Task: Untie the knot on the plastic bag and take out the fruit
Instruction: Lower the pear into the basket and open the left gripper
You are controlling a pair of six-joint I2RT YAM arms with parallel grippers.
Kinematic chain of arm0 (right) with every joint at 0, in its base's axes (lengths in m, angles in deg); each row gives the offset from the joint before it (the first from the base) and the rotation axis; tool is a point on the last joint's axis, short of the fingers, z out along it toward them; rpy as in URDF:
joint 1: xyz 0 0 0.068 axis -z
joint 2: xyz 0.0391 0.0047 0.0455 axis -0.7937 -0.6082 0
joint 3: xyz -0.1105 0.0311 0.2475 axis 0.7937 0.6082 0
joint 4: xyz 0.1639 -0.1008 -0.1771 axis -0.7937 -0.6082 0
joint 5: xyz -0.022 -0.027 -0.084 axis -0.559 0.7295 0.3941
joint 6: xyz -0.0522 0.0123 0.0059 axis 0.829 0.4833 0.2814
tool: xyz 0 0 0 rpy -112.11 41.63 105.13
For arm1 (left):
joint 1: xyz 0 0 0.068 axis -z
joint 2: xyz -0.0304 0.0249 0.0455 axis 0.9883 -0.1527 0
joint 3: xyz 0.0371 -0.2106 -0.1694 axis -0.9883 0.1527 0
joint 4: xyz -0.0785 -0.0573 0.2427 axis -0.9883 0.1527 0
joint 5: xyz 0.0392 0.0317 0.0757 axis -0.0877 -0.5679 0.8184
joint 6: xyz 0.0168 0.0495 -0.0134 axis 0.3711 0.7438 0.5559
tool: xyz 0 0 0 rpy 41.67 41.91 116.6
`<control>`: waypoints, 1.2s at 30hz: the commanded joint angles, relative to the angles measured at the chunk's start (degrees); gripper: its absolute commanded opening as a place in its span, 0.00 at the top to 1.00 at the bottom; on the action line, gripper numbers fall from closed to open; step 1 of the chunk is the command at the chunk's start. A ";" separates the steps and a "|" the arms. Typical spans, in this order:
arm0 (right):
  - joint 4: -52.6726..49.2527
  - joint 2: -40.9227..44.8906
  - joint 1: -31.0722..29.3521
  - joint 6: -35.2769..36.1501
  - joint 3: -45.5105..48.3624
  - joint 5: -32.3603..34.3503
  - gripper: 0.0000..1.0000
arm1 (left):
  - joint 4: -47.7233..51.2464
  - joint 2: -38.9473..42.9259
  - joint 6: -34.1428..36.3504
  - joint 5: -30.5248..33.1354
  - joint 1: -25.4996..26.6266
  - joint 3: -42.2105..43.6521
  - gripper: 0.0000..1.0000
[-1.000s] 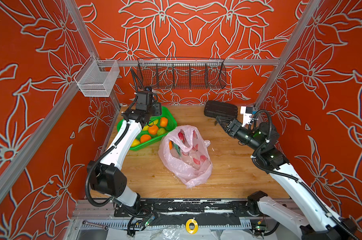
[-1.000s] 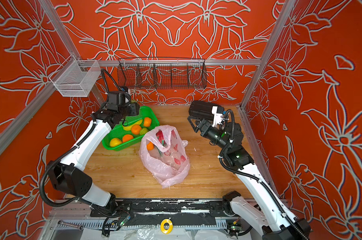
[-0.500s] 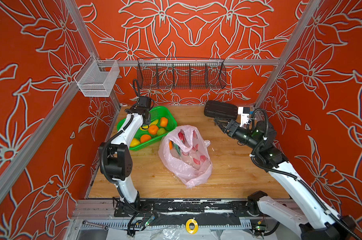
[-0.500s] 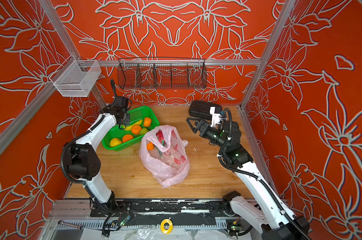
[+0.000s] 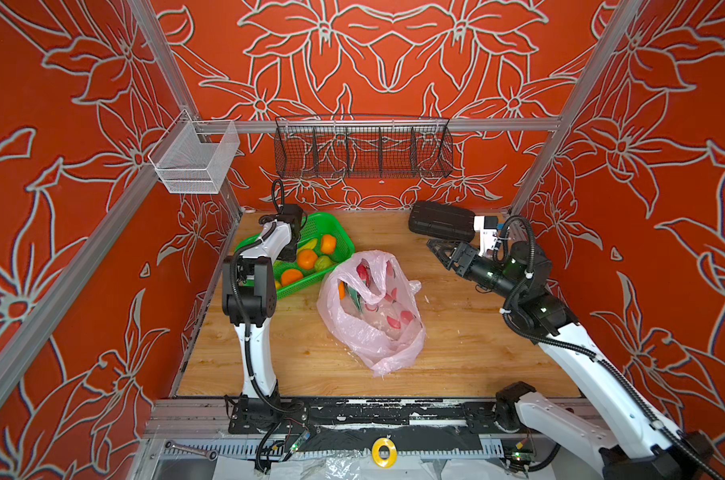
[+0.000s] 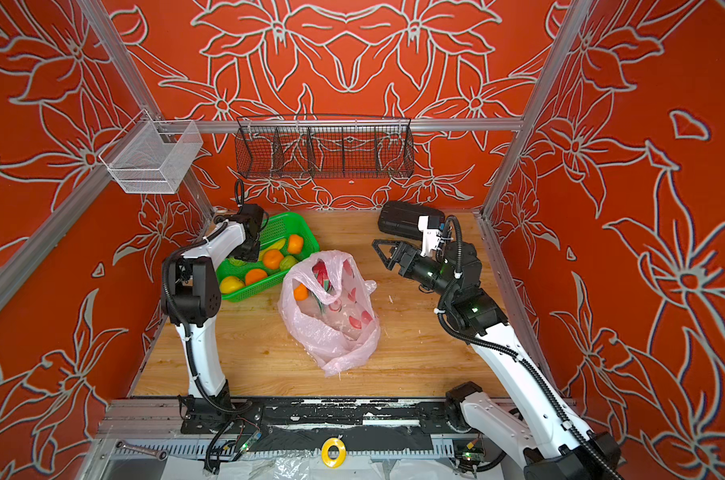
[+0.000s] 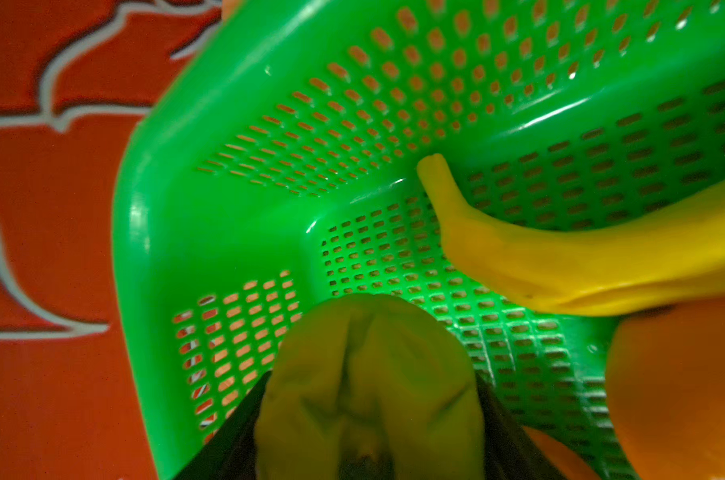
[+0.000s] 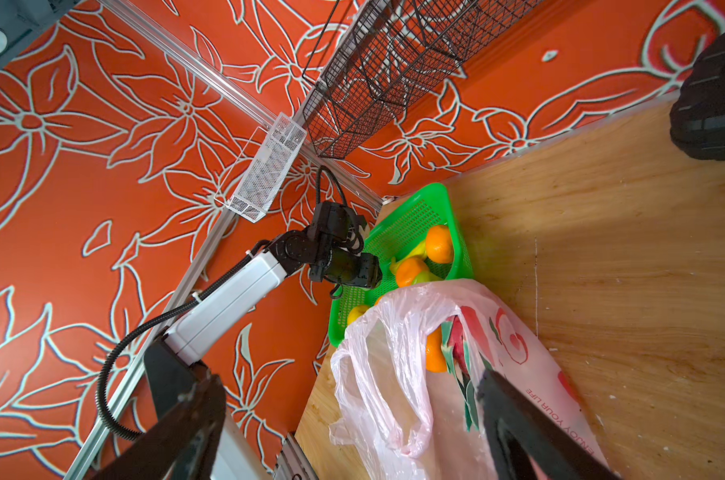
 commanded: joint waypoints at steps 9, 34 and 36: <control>-1.53 -0.36 0.27 1.05 -2.96 -0.68 0.03 | 6.88 -7.14 0.31 -1.05 -1.97 -5.89 0.50; 0.91 -0.77 0.19 -0.95 -2.05 -2.63 0.04 | 7.70 18.03 -3.07 -11.19 2.90 -0.66 0.06; 1.43 -0.73 0.19 -1.02 -1.77 -3.02 0.03 | 6.84 22.24 -4.16 -15.39 4.49 -0.48 0.06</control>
